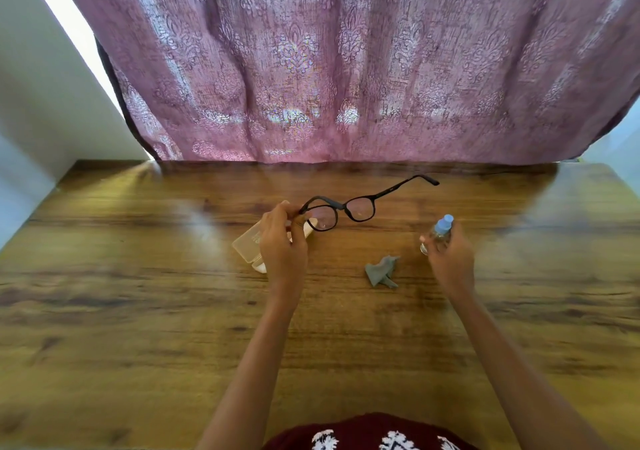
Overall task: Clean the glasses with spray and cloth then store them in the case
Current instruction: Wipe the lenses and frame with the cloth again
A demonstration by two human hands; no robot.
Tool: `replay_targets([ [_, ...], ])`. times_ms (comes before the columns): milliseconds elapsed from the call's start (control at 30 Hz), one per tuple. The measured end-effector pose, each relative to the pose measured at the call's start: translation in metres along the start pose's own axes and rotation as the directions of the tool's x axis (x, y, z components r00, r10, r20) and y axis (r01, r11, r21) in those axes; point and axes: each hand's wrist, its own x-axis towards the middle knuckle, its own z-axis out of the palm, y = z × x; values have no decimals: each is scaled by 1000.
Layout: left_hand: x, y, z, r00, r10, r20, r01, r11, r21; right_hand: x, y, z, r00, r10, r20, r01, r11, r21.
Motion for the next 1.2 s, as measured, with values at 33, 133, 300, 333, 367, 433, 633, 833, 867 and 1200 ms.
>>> replay_targets([
  [33,0,1,0,1000,0,1,0,1000,1,-1,1,0,1000,15,7,-15,1000,6],
  [133,0,1,0,1000,3,2,-3,1000,4,-5,-2,-1,998,57,-28,-57,998,16],
  [300,0,3,-1,1000,2,4,-2,1000,-15,-25,-15,1,935,-130,-330,110,991,-79],
  [333,-1,3,-1,1000,-2,3,2,1000,-26,-31,-15,3,920,-205,-333,178,978,-112],
  [367,-1,4,-1,1000,-4,2,4,999,-33,-37,-14,6,910,-298,-288,265,953,-148],
  [433,-1,3,-2,1000,-14,9,14,1000,-28,-47,-10,13,885,-459,-80,433,874,-221],
  [633,-1,2,-3,998,-51,25,53,997,-55,-51,-1,21,808,-451,379,549,811,-203],
  [833,-1,3,-3,998,-62,34,64,997,-52,-45,-10,15,843,-407,352,485,858,-170],
  [867,-1,2,-3,997,-60,37,62,997,-49,-44,-13,14,841,-411,352,488,857,-166],
  [1200,-1,4,-3,998,-46,32,47,997,-54,-50,-88,5,904,-147,403,-9,933,360],
])
